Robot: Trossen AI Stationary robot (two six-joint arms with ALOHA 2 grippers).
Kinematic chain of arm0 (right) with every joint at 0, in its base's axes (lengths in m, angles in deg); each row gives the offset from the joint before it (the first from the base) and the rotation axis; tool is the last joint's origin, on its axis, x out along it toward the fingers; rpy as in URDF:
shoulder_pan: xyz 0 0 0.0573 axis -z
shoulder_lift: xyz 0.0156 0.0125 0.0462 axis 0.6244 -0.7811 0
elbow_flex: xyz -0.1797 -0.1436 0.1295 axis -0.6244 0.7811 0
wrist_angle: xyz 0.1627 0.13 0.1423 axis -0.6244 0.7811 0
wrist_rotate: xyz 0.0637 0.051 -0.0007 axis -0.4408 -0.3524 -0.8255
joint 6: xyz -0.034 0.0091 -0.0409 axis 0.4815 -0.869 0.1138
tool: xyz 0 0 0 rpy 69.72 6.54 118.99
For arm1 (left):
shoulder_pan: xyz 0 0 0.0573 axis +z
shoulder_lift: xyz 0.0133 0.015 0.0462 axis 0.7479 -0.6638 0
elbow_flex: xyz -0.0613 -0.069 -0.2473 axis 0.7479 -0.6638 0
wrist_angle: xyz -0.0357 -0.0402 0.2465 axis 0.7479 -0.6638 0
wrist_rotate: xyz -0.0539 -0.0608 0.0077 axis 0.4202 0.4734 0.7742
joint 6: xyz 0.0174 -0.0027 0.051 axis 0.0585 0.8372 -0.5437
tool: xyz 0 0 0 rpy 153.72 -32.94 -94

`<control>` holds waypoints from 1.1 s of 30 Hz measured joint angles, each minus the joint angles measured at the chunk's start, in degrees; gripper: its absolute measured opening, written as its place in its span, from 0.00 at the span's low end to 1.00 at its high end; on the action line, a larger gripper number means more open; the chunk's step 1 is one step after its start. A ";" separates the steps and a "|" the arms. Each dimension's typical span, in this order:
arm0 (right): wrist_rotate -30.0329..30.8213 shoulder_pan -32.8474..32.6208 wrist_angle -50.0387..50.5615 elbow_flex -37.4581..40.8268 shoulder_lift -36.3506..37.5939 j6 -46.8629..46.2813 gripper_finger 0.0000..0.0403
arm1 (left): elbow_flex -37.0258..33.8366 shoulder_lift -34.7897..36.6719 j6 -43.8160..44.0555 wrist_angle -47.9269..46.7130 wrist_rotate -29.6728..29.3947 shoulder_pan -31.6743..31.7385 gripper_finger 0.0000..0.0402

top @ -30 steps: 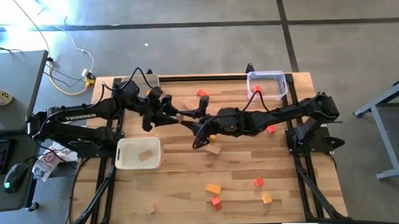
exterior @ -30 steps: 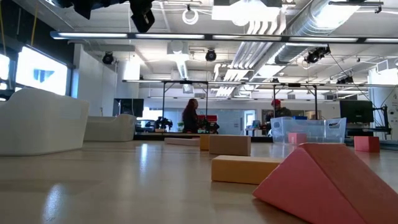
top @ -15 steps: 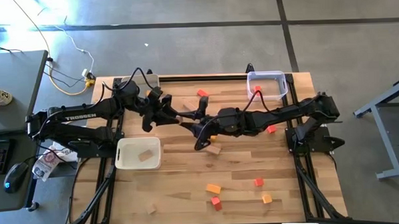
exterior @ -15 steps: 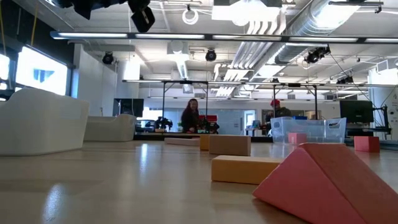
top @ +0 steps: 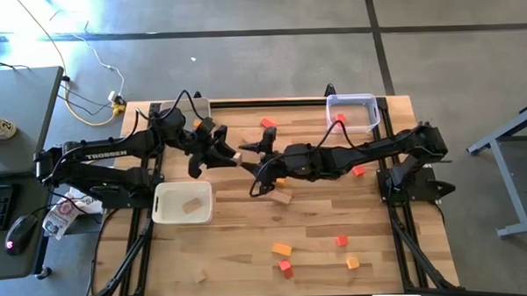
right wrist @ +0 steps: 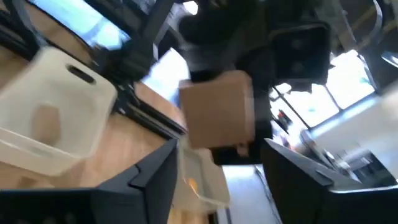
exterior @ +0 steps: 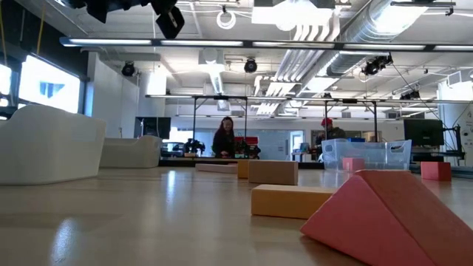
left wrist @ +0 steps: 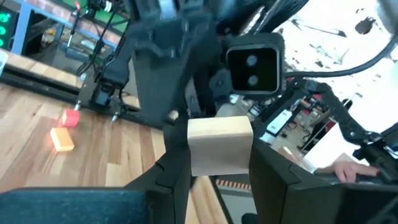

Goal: Sort & place blocks by color
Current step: Put the brown block into the white bin

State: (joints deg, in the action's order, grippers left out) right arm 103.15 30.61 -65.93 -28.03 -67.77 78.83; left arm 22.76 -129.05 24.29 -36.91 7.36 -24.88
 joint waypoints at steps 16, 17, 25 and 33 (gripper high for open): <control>13.36 -1.20 15.45 0.00 0.07 -14.00 0.58 | 0.02 0.70 -6.53 -17.65 -3.64 0.02 0.26; 13.32 -0.94 16.63 0.00 0.07 -15.19 0.58 | 0.02 0.93 -7.21 -19.40 -4.62 0.04 0.26; 10.70 2.53 23.75 0.00 0.07 -24.30 0.58 | 0.02 4.76 -10.51 -33.53 -16.42 -0.58 0.26; 3.09 9.80 25.36 0.00 0.07 -33.22 0.58 | 0.02 9.90 -9.58 -46.77 -24.52 -4.68 0.26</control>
State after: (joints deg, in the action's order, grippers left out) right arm 106.24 40.41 -40.56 -28.03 -67.71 45.61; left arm 22.78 -119.15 14.71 -83.68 -17.16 -29.56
